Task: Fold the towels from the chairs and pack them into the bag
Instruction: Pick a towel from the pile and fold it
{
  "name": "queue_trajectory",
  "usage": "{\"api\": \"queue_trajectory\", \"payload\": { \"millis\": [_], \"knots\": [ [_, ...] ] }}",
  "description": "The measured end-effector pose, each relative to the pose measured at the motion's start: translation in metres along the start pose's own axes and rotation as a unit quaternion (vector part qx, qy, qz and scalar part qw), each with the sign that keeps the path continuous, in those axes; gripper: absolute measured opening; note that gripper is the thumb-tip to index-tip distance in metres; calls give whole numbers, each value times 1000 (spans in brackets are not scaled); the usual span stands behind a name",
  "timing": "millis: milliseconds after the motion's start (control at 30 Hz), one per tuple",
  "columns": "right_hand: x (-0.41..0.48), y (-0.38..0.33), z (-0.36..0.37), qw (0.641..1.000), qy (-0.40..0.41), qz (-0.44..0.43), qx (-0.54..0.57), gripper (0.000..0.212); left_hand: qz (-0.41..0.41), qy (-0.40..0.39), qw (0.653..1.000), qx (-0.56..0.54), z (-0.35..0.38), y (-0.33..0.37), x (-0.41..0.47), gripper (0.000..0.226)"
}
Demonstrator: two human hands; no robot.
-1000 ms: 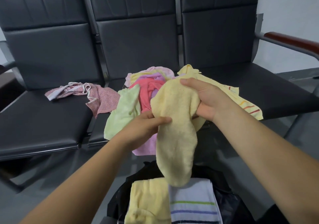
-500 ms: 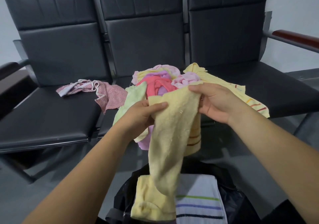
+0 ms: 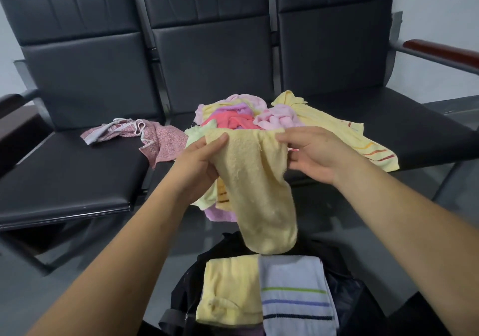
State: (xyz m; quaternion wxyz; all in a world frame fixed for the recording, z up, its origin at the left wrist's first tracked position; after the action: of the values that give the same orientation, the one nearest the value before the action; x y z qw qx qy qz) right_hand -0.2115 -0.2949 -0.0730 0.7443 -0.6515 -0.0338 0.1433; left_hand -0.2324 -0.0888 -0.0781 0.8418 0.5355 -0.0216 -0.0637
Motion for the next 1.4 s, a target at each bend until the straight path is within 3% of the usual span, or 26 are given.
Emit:
{"api": "queue_trajectory", "payload": {
  "millis": [100, 300, 433, 500, 600, 733, 833, 933, 1067, 1200, 1267, 1400],
  "knots": [
    [1, -12, -14, 999, 33, -38, -2, 20, 21, 24, 998, 46, -11, 9, 3, 20],
    [-1, -22, -21, 992, 79, -92, -29, 18, 66, 37, 982, 175, -15, 18, 2, 27],
    [-1, -24, -18, 990, 87, -104, -29, 9, 66, 54, 991, 106, -15, 16, 5, 21],
    [-1, -25, -20, 989, 99, -108, -34, 8, 58, 12, 996, 72, -9, 14, 5, 22],
    [-3, -29, -22, 988, 98, -110, -33, 11, 56, -27, 991, 117, -8, 13, 5, 35],
    [-7, -27, -24, 990, 90, -99, -42, 23, 35, 5, 979, 201, -18, 12, 7, 35],
    [-8, -25, -26, 989, 104, -92, -57, 19, 40, 39, 987, 154, -18, 11, 6, 15],
    [-11, -27, -29, 989, 116, -90, -32, 12, 62, 43, 992, 103, -13, 14, 4, 16],
    [-9, -27, -25, 992, 64, -80, 73, 27, 97, -6, 990, 98, -2, 21, -1, 21],
    [-9, -30, -20, 991, 5, -91, 93, 39, 178, 72, 964, 184, -11, 36, -8, 14],
    [-8, -30, -25, 991, 39, -106, 66, 36, 194, 91, 955, 205, -14, 39, -8, 14],
    [-1, -26, -41, 981, 139, -127, -43, 34, 206, 103, 950, 211, -17, 40, -6, 37]
  ]
}}
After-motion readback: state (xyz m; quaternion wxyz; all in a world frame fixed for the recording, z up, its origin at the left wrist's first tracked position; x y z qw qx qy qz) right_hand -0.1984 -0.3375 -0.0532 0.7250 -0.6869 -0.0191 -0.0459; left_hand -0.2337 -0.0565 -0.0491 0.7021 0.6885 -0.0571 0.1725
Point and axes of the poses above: each hand's wrist, its own x-axis towards the middle knuckle, its own z-axis out of the palm, y = z × x, the point moved 6 cm from there along x, towards the middle knuckle, and after that the axes turned 9 degrees about -x, right-handed, at the moved point
